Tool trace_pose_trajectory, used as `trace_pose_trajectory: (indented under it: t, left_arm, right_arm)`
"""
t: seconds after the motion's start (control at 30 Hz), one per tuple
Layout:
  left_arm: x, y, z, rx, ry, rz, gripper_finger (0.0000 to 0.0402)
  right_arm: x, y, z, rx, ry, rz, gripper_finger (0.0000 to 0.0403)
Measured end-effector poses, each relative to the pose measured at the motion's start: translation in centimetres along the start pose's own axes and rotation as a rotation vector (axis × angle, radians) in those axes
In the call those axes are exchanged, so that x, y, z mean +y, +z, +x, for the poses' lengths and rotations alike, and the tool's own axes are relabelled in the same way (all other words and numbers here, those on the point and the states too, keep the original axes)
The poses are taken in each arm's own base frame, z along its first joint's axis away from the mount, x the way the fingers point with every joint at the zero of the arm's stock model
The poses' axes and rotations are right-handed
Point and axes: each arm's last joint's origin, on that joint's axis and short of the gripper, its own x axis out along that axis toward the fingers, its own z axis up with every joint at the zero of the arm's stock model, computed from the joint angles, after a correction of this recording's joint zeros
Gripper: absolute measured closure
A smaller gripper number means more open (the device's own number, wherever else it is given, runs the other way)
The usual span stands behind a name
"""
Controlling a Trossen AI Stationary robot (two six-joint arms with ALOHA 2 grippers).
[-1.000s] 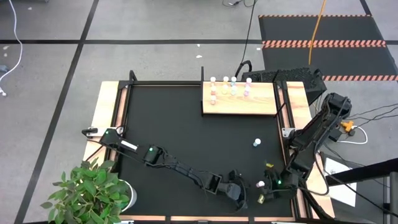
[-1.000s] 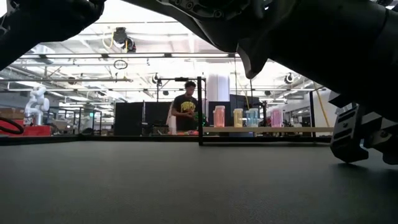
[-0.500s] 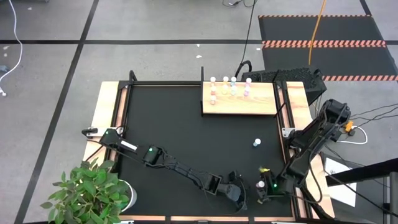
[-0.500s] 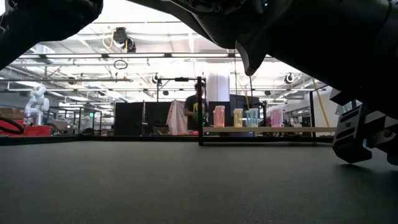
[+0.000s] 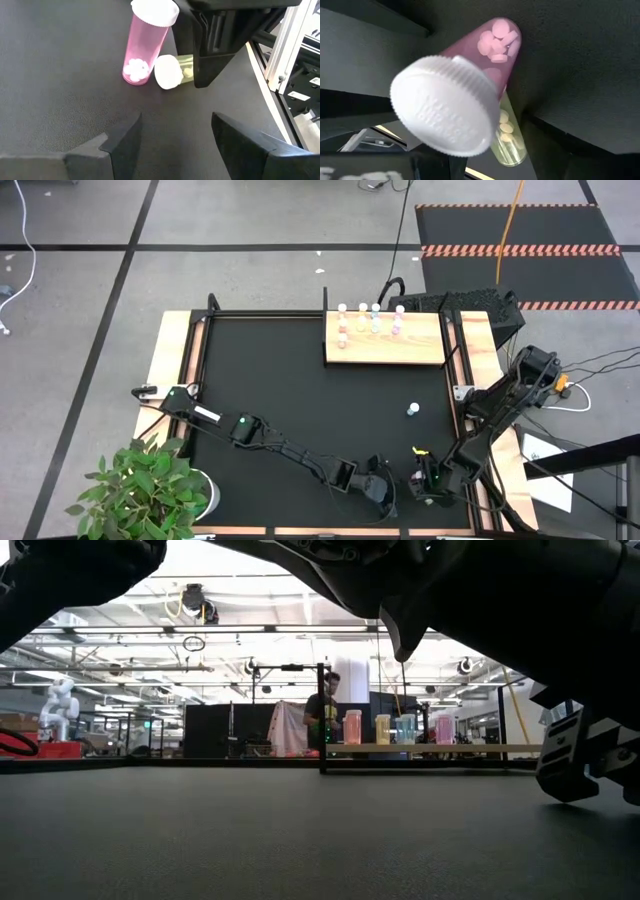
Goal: Pick and place medicine bottles onto shelf by color
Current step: Put the yellow pill bottle aligned with the other yellow pill bottles on the shelf
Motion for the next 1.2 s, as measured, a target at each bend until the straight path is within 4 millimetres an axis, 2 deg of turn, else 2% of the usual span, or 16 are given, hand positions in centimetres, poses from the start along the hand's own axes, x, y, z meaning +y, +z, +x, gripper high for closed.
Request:
trace_pose_trajectory:
  t: [0.23, 0.4, 0.57, 0.7, 0.9, 1.07, 1.2]
  left_arm:
    - [-0.1, 0.0, 0.0, 0.011, -0.022, -0.015, 0.016]
    - [-0.4, 2.3, -1.5, 0.129, -0.125, -0.056, 0.016]
    - [-0.4, 7.0, -5.2, 0.214, -0.09, 0.021, 0.016]
    - [-0.6, 9.7, -7.9, 0.241, -0.062, 0.077, 0.016]
    - [-1.4, 14.4, -12.3, 0.157, -0.066, 0.14, 0.016]
    - [-0.8, 18.1, -15.5, 0.087, -0.05, 0.183, 0.016]
    - [0.5, 21.9, -18.8, 0.004, -0.04, 0.159, 0.016]
  right_arm:
    - [-0.7, 0.0, 0.0, 0.001, -0.075, -0.109, 0.0278]
    - [-0.9, -0.4, -0.1, 0.009, -0.061, -0.146, 0.0308]
    - [-0.9, -1.4, -1.1, 0.028, 0.056, -0.188, 0.0311]
    - [-0.4, -2.2, -3.3, -0.01, 0.263, -0.232, 0.031]
    - [0.9, -3.1, -7.3, -0.132, 0.652, -0.359, 0.031]
    - [2.3, -2.4, -11.1, -0.343, 0.918, -0.476, 0.031]
    - [3.1, -0.8, -14.6, -0.559, 1.026, -0.626, 0.031]
